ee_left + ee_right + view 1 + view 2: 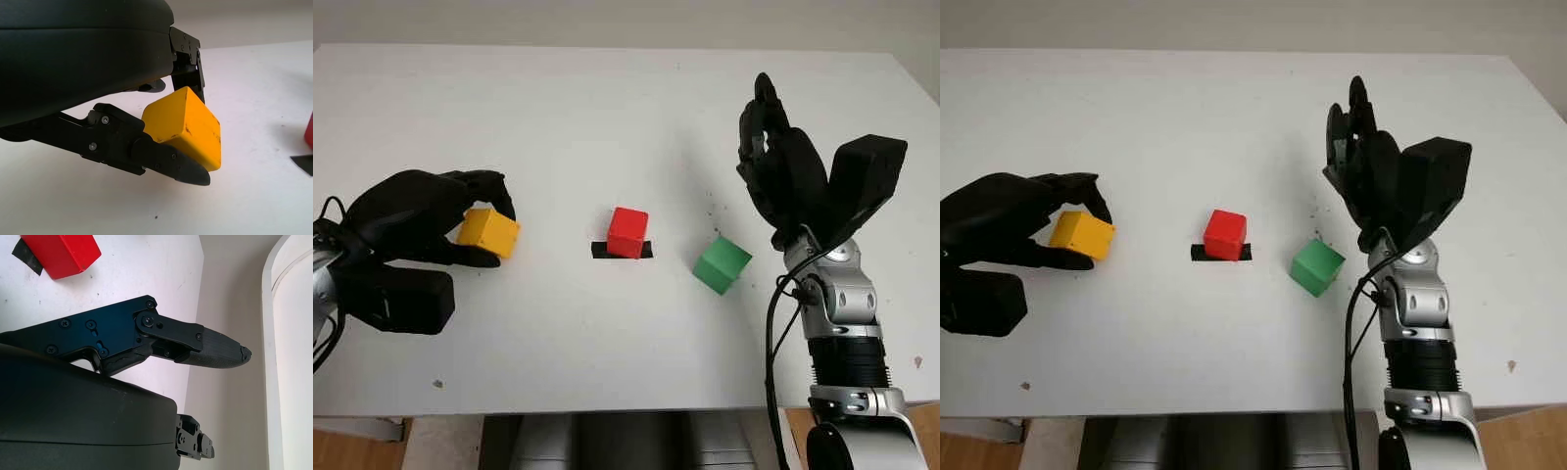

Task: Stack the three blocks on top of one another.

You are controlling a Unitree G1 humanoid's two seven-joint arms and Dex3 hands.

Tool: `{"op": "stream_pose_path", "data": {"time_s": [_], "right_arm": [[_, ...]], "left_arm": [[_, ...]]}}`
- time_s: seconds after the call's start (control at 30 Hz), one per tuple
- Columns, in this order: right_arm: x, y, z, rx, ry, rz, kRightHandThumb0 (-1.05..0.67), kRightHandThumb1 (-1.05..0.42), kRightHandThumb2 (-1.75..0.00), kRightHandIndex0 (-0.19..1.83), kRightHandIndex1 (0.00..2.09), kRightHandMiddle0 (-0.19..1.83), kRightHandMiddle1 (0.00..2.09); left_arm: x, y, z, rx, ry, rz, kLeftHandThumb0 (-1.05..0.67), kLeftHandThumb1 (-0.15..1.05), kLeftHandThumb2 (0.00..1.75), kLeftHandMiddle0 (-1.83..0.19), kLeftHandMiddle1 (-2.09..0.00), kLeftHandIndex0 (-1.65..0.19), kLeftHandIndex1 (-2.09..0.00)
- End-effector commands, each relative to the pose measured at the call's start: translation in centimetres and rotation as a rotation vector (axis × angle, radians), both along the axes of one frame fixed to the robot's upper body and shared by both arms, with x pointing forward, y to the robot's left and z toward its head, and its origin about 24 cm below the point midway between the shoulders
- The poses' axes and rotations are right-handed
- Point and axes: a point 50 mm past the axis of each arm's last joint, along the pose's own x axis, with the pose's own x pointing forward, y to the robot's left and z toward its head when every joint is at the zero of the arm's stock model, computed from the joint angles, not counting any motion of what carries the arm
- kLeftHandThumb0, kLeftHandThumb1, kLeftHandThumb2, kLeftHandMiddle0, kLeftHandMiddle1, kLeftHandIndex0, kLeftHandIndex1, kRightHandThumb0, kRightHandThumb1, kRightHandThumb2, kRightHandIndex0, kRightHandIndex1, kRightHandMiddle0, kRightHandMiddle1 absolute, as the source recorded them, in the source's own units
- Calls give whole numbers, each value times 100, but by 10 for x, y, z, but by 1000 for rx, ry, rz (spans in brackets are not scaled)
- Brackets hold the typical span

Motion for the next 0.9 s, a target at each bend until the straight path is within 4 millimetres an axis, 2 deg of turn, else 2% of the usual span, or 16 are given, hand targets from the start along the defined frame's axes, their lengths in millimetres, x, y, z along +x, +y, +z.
{"op": "stream_pose_path", "data": {"time_s": [0.0,0.2,0.33,0.6,0.7,0.87], "right_arm": [[1,2,6,10,-30,2,-71,-105,-67,-19,0,-19,0],[1,4,5,10,-28,12,-72,-105,-67,-19,0,-19,0],[0,6,4,9,-25,18,-72,-105,-68,-19,0,-19,0],[-1,6,2,18,-21,18,-72,-105,-68,-19,0,-19,0],[-2,5,0,20,-22,18,-71,-105,-68,-19,0,-19,0],[-2,4,-1,20,-22,15,-71,-105,-68,-19,0,-19,0]], "left_arm": [[2,-8,22,17,-39,-30,-45,105,6,-28,-7,-21,-154],[12,-28,41,93,2,-115,-46,104,6,-29,-7,-24,-149],[18,-40,49,65,16,-164,-45,103,5,-31,-7,-28,-148],[29,-58,50,-291,89,-274,-46,102,5,-27,-5,-26,-160],[32,-62,40,-439,107,-284,-46,102,6,-23,-3,-27,-153],[39,-69,22,-606,133,-260,-50,104,6,-11,-2,-24,-159]]}}
